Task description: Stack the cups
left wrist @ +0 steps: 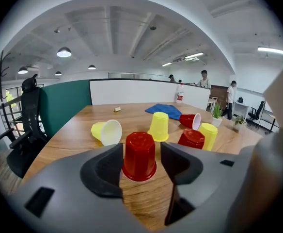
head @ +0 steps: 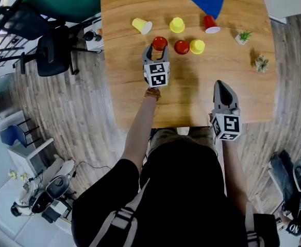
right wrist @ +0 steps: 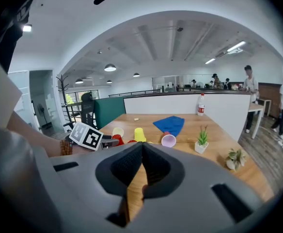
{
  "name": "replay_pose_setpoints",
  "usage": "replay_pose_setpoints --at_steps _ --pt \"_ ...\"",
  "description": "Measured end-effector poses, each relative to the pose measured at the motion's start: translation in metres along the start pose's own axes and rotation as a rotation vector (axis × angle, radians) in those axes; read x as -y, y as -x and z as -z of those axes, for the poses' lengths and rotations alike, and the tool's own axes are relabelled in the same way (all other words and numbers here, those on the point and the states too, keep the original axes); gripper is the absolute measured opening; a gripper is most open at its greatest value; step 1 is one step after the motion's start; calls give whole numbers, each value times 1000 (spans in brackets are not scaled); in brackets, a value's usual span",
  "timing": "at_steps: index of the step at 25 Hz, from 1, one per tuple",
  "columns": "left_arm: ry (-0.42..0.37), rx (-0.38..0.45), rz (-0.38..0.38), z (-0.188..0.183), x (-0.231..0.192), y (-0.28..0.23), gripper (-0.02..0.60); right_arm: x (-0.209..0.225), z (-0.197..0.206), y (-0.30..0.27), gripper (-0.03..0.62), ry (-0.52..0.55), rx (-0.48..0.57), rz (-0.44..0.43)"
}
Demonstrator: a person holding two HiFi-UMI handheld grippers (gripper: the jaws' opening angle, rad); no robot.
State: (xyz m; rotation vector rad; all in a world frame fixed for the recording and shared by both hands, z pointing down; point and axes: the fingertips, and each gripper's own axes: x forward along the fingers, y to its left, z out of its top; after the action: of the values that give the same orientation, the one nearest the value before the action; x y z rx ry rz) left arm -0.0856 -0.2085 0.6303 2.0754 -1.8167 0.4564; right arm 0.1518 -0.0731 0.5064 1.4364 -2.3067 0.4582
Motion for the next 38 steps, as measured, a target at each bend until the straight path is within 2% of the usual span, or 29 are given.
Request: replay_pose_setpoints --at_steps 5,10,18,21,28,33,38 --pt "13 -6 -25 -2 -7 -7 245 2 -1 -6 8 0 -4 3" --pt "28 -7 -9 -1 -8 -6 225 8 -2 -9 8 2 -7 16" --pt "6 22 29 -4 7 36 224 1 0 -13 8 3 -6 8" --pt "-22 37 70 -3 20 57 224 -6 1 -14 8 3 -8 1" --pt "-109 3 228 32 55 83 224 -11 5 -15 8 8 -15 2" --pt "-117 -13 273 43 64 88 224 -10 6 -17 8 23 -23 5" --pt "-141 -53 266 58 65 86 224 -7 5 -24 8 44 -21 14"
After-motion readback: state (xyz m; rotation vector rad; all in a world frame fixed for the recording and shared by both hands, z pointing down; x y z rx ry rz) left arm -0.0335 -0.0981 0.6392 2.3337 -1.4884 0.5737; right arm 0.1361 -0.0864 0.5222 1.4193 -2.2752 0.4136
